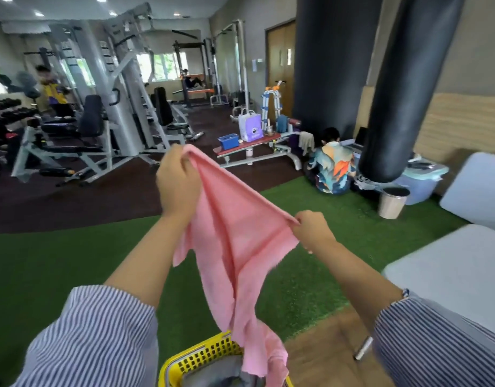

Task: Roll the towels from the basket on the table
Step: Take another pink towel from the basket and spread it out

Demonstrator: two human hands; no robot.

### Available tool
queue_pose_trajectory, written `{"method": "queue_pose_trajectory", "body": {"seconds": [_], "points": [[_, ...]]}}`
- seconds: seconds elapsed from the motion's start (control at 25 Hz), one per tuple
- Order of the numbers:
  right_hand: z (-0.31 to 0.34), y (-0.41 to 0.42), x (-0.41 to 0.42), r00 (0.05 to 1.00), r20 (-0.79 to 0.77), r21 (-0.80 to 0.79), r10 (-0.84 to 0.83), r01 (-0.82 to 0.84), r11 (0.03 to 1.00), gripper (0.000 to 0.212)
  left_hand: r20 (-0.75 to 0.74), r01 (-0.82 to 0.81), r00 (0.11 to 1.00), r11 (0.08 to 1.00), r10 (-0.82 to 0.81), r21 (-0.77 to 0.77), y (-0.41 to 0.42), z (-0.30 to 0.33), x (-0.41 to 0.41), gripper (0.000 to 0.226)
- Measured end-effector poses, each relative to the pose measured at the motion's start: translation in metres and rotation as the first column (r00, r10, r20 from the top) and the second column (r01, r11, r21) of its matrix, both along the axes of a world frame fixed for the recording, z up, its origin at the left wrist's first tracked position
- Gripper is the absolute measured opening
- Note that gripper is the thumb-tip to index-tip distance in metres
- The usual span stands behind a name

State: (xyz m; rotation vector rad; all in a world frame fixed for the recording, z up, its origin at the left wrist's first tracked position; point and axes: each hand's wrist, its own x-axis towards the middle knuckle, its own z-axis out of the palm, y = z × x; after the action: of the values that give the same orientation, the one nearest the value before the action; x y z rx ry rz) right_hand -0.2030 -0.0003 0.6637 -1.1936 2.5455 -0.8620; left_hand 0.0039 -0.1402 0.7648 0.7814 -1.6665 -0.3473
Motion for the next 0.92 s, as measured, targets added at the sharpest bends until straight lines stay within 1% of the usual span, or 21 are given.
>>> {"method": "queue_pose_trajectory", "body": {"seconds": [0.04, 0.12, 0.16, 0.24, 0.32, 0.36, 0.48, 0.56, 0.64, 0.72, 0.8, 0.92], "points": [[-0.005, 0.018, -0.022, 0.995, 0.078, 0.005, -0.068, 0.068, 0.998, 0.025, 0.039, -0.003, 0.999, 1.0, 0.003, 0.003, -0.003, -0.002, -0.008, 0.016], [-0.005, 0.049, -0.063, 0.98, 0.136, -0.05, -0.146, 0.154, 0.987, 0.027, 0.147, 0.01, 0.989, 1.0, -0.011, 0.003, 0.001, -0.013, -0.033, 0.014], [-0.002, 0.062, -0.083, 0.977, 0.124, -0.091, -0.173, 0.185, 0.978, 0.03, 0.183, 0.033, 0.983, 0.999, -0.033, 0.005, 0.007, -0.021, -0.052, 0.014], [0.003, 0.08, -0.121, 0.971, 0.056, -0.144, -0.234, 0.24, 0.96, 0.033, 0.196, 0.075, 0.977, 0.997, -0.08, 0.034, 0.02, -0.037, -0.091, 0.014], [0.005, 0.095, -0.155, 0.957, -0.028, -0.149, -0.288, 0.281, 0.948, 0.034, 0.181, 0.108, 0.975, 0.988, -0.126, 0.106, 0.032, -0.055, -0.134, 0.016], [0.006, 0.101, -0.173, 0.953, -0.032, -0.155, -0.301, 0.293, 0.944, 0.032, 0.189, 0.138, 0.968, 0.981, -0.163, 0.139, 0.041, -0.063, -0.159, 0.017], [0.008, 0.115, -0.214, 0.964, 0.057, -0.224, -0.261, 0.267, 0.938, 0.023, 0.282, 0.239, 0.918, 0.956, -0.279, 0.167, 0.071, -0.086, -0.224, 0.022], [0.008, 0.121, -0.239, 0.966, 0.09, -0.26, -0.241, 0.256, 0.931, 0.024, 0.29, 0.295, 0.895, 0.937, -0.34, 0.188, 0.089, -0.097, -0.262, 0.029], [0.0, 0.12, -0.263, 0.96, 0.159, -0.306, -0.229, 0.269, 0.913, 0.021, 0.282, 0.298, 0.889, 0.923, -0.361, 0.243, 0.098, -0.106, -0.287, 0.031], [-0.01, 0.116, -0.288, 0.95, 0.227, -0.337, -0.215, 0.284, 0.898, 0.021, 0.281, 0.283, 0.887, 0.912, -0.366, 0.296, 0.098, -0.115, -0.309, 0.026], [-0.017, 0.107, -0.315, 0.935, 0.288, -0.318, -0.207, 0.297, 0.9, 0.025, 0.274, 0.277, 0.884, 0.897, -0.378, 0.344, 0.09, -0.125, -0.335, 0.025], [-0.028, 0.084, -0.351, 0.892, 0.386, -0.272, -0.233, 0.352, 0.896, 0.027, 0.266, 0.286, 0.873, 0.87, -0.41, 0.402, 0.07, -0.138, -0.378, 0.032]]}}
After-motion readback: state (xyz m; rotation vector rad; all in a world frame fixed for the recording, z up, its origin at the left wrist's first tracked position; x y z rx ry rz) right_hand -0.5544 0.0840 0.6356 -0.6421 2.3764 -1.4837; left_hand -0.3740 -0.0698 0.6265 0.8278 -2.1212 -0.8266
